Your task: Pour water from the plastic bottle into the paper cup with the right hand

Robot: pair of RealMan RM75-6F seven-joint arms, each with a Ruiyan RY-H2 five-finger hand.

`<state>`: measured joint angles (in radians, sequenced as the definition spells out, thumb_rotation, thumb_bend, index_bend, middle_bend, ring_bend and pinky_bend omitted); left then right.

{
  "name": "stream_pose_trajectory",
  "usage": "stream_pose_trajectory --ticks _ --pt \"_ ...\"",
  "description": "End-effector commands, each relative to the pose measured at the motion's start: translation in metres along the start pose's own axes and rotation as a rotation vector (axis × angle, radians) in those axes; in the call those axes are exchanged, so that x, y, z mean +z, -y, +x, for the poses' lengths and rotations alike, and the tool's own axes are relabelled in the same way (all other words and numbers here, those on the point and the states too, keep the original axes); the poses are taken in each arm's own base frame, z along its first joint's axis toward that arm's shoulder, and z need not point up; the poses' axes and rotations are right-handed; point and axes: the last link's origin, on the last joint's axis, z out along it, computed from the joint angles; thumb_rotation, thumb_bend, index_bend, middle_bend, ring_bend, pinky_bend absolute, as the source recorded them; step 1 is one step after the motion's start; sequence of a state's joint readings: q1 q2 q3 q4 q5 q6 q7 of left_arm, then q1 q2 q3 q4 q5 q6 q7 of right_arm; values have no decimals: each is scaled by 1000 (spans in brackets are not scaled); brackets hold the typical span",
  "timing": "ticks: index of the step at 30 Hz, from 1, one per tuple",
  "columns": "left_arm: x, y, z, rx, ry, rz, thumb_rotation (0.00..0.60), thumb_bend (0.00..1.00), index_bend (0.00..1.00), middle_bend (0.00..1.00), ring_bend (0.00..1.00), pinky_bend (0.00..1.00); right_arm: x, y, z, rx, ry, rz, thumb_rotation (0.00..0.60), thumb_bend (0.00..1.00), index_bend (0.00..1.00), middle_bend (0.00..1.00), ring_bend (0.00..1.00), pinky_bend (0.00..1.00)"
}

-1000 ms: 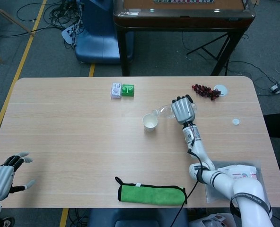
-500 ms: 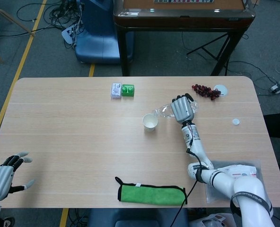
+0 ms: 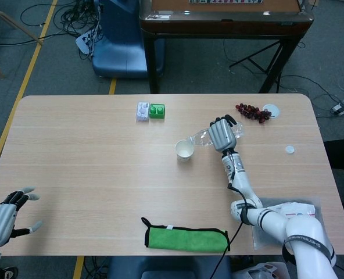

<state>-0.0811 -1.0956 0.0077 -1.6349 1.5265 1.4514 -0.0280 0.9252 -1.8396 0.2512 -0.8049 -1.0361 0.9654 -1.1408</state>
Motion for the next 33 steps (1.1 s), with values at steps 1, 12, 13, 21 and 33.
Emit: stream_pose_trajectory --ticks 1,12,13,21,33 --pt "0 0 0 0 1 0 600 105 360 209 239 526 0 1 1 -2 1 2 600 146 574 637 538 551" --pt "0 0 0 0 0 1 600 105 360 209 239 526 1 3 7 -38 -14 4 600 146 574 637 539 555" --pt "0 0 0 0 1 0 600 105 360 209 239 526 1 3 8 -39 -14 4 600 146 574 637 539 555" --pt "0 0 0 1 2 4 600 106 361 209 239 526 0 1 7 -60 -18 -2 600 151 574 637 539 556" --pt "1 0 1 -1 0 1 600 105 360 209 239 526 -1 -3 8 -103 -25 -8 600 158 574 637 539 556"
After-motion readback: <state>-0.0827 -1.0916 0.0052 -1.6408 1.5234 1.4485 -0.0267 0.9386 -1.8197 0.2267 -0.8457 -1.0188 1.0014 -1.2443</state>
